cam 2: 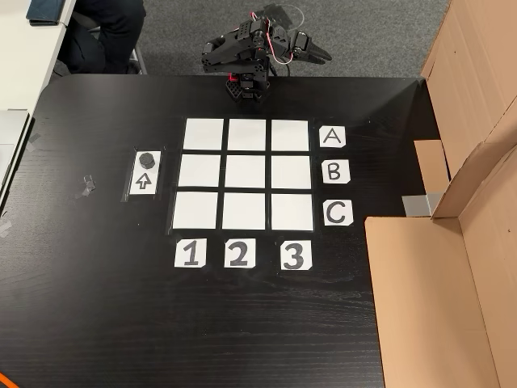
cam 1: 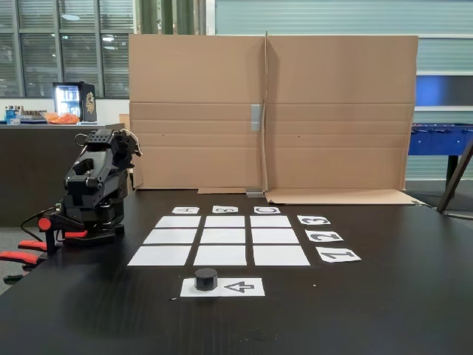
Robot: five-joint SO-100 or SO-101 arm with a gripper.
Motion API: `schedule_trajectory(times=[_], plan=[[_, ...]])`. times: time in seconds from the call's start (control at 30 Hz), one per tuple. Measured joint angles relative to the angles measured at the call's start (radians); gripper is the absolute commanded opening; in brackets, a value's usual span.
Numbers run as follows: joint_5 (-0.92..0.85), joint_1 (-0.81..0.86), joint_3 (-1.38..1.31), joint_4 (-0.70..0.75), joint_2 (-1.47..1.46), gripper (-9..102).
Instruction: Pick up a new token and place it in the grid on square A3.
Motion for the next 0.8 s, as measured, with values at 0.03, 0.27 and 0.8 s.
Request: schedule_trajectory(times=[0.03,0.27,0.8], plan=[[0.0,-0.002,-0.012,0.017,-0.003,23],[-0.008,-0.026,-0.08,0.074,-0.006,23],[-0.008,-0.025,-0.295,0.101,-0.295,23]])
